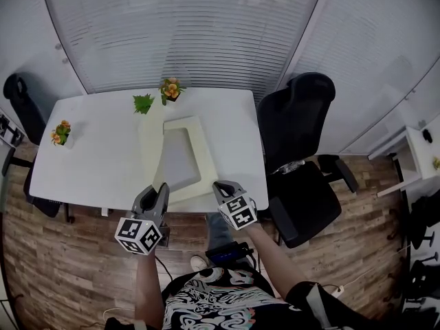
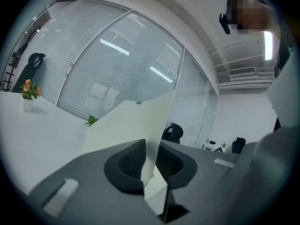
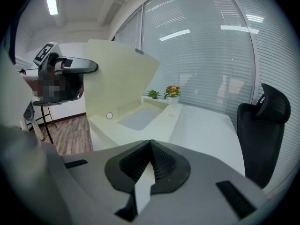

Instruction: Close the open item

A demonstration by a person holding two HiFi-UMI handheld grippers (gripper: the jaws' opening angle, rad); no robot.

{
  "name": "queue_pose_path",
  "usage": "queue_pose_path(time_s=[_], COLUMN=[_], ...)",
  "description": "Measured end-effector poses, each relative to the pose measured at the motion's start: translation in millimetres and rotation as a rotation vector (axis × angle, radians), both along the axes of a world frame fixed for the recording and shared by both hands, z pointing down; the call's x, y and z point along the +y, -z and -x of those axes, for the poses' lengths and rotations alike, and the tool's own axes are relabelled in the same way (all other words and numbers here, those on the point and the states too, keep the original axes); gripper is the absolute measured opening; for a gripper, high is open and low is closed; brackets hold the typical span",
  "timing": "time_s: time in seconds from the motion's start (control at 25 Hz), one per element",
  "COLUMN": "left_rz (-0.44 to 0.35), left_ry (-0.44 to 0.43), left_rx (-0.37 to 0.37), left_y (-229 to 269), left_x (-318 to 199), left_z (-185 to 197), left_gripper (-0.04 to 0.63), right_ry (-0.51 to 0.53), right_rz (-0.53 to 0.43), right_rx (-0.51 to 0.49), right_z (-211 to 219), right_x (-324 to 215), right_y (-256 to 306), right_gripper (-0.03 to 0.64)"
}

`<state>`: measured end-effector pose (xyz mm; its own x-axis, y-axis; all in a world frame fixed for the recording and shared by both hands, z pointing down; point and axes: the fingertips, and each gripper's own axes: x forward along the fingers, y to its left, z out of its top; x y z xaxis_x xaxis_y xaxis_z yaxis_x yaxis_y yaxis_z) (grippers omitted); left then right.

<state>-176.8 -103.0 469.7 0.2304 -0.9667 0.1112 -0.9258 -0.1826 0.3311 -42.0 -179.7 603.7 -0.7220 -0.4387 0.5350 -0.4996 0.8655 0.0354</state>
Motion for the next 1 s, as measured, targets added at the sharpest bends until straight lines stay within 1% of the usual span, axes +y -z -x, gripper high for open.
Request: queue_pose_path(time_s=[0.36,0.52,0.88,1.0], left_rz=[0.030,0.049,0.094,0.113], left_ry=[-0.035,-0.065,-0.126,-0.144], left_rx=[-0.038,-0.071,-0.095,-0.114], left_y=[-7.6,-12.4,-23.3,-27.8], left_x=[-9.3,-13.7,-25.9,-29.3], left_z=[-11.8,-21.5,-38.8,-44.1], left_gripper=[0.048,0.051,0.058,0.061], right_ry=[0.004,0.009,0.007,0.006], right_rz=[-0.002,-0.002,-0.007,-0.007], right_rx=[-0.002,-0.006,-0.019,-0.028], right_z=[3.0,3.8,3.3,3.5], right_x=[0.6,1.9,0.4,0.4], right_y=[-0.3,0.0,0.4,2.8], right_gripper=[0.002,0.002,0.002,0.002])
